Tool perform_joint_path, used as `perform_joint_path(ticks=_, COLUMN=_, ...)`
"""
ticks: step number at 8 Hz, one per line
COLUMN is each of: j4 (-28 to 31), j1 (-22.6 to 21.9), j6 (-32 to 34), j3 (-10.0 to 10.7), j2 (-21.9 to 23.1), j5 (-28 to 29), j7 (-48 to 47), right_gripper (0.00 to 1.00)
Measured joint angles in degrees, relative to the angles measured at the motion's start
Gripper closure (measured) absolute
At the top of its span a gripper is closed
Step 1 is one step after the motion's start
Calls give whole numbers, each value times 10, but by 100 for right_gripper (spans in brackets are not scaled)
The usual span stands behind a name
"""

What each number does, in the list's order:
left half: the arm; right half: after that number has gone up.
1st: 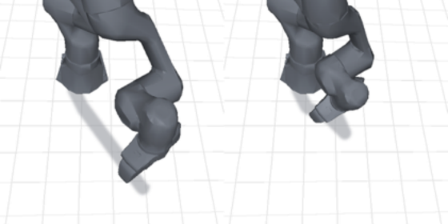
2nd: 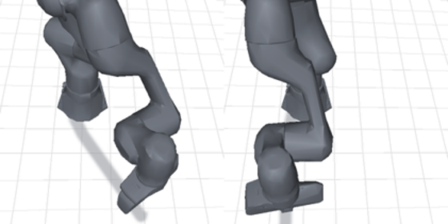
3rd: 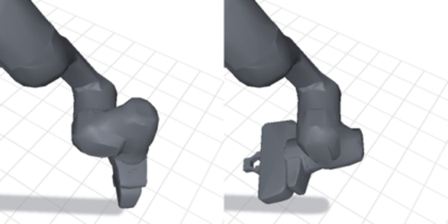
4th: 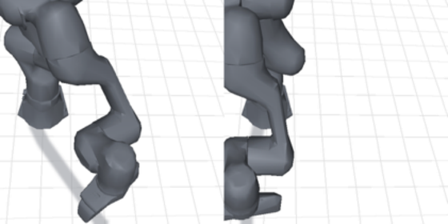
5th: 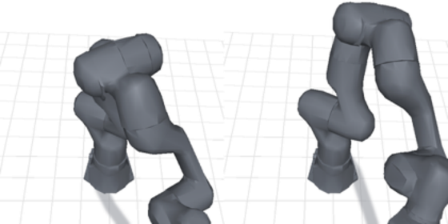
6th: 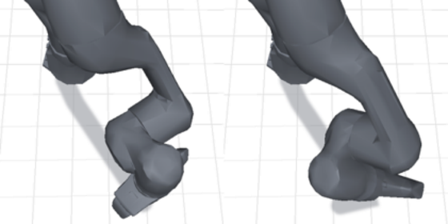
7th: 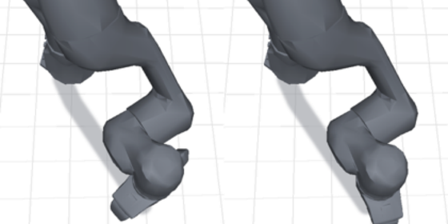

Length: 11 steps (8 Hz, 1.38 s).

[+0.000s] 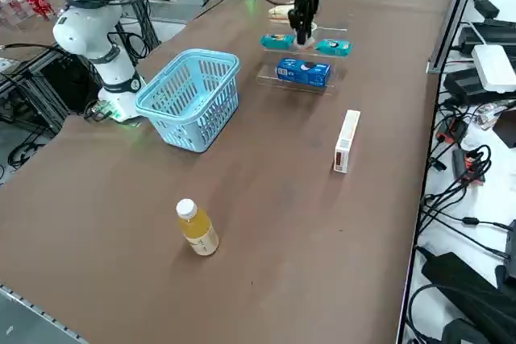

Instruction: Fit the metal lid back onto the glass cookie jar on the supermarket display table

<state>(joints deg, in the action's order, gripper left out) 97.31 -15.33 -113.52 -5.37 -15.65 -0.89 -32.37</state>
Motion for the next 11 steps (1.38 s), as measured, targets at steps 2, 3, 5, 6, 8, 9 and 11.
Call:
perform_joint_path(ticks=2, j4=-12, j1=-42, j6=0, j3=-1, j2=-8, j5=0, j7=-74, right_gripper=74)
perform_joint_path(ticks=3, j4=-16, j1=-62, j6=0, j3=-1, j2=-16, j5=0, j7=-107, right_gripper=74)
perform_joint_path(ticks=5, j4=-35, j1=-97, j6=-1, j3=-1, j2=-42, j5=0, j7=-159, right_gripper=74)
perform_joint_path(ticks=6, j4=-47, j1=-111, j6=-1, j3=-1, j2=-55, j5=0, j7=-179, right_gripper=74)
perform_joint_path(ticks=8, j4=-70, j1=-126, j6=-1, j3=-1, j2=-73, j5=0, j7=-199, right_gripper=74)
perform_joint_path(ticks=9, j4=-75, j1=-131, j6=-1, j3=-1, j2=-78, j5=-3, j7=-210, right_gripper=74)
perform_joint_path(ticks=11, j4=-76, j1=-145, j6=-1, j3=-1, j2=-84, j5=-14, j7=-235, right_gripper=74)
